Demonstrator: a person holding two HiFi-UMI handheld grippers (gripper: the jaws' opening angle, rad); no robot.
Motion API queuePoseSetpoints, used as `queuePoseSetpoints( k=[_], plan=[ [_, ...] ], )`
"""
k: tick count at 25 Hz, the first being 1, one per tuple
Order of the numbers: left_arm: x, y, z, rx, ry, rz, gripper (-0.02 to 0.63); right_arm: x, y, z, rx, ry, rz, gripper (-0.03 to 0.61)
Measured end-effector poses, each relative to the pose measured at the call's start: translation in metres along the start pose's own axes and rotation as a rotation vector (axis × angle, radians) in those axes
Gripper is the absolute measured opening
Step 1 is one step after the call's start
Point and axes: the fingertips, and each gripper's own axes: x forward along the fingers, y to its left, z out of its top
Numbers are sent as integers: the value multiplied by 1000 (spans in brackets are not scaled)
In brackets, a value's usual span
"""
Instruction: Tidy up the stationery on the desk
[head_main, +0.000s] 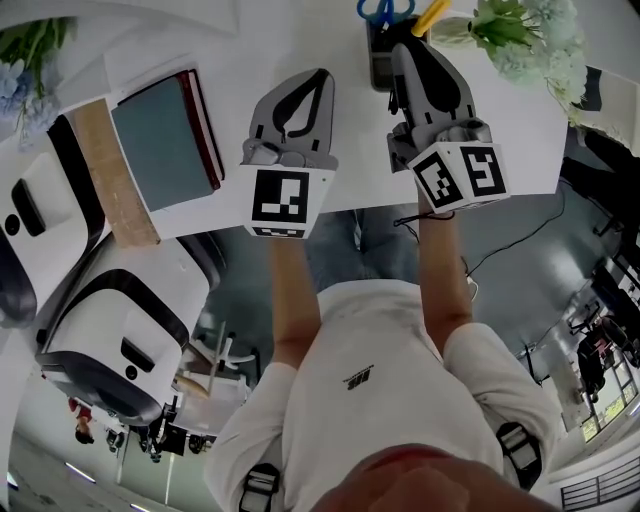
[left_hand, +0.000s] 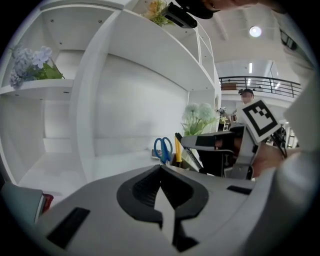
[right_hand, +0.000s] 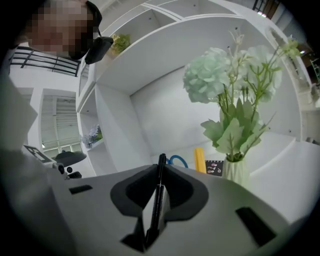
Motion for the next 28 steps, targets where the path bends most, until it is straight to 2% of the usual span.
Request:
queuePoseSetpoints(
  k=[6,13,24,28],
  plan=[
    [13,-7,-1,3,13,-12,0,6,-15,11,12,-90,-5,34],
    [30,-20,-1,3,18,-37,0,12,-16,15,-32,-159,10,34],
    [44,-31,-4,-1,27,-60,0,14,-21,-6,-139,-129,-12,35],
    [43,-31,-3,1,25,-60,0,12,-22,-8,-151,-107,-19,69]
  ],
)
